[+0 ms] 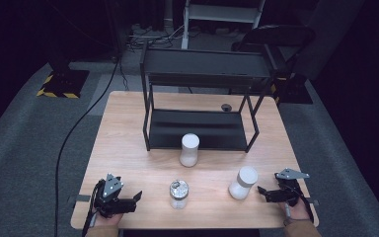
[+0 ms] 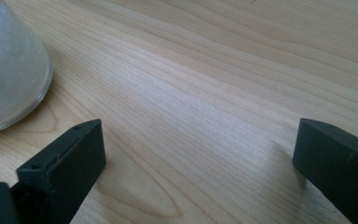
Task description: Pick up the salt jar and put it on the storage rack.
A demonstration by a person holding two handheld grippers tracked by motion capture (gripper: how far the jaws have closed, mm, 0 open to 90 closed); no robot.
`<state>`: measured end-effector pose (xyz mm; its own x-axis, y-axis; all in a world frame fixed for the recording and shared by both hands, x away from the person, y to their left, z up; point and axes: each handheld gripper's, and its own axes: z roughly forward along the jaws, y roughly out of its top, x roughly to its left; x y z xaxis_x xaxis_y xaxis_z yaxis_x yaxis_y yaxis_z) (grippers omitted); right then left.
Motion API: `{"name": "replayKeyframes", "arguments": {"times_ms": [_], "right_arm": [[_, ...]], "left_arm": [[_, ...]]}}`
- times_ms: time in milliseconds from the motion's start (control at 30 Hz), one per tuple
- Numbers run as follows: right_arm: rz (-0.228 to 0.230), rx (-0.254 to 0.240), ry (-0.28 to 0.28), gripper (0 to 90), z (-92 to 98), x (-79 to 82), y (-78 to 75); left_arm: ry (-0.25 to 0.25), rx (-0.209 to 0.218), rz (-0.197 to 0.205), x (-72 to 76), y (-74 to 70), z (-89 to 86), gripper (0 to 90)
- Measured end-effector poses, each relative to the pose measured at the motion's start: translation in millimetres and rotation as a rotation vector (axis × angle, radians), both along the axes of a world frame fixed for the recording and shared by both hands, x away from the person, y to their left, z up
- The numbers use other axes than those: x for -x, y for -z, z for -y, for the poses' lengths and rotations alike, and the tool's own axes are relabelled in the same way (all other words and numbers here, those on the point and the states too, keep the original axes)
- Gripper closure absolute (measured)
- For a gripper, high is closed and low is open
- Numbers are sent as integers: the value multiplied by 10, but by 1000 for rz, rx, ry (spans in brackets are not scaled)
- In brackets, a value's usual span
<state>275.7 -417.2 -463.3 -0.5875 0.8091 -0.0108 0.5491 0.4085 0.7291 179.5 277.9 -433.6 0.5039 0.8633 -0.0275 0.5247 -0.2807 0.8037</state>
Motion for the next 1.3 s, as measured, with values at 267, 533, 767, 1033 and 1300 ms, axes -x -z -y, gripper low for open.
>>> {"name": "replayKeyframes", "arguments": {"times_ms": [267,533,767,1033,1300], "right_arm": [[0,0,0,21,0,0,0],[0,0,0,21,0,0,0],[0,0,0,21,0,0,0],[0,0,0,21,1,0,0],[0,0,0,21,0,0,1]], "left_arm": [[2,11,12,25,-106,47,71],[1,29,39,121,-227,79,73],[-6,51,49,189,-326,165,65],[14,80,79,250,-379,242,60],[43,95,93,247,-411,328,60]]}}
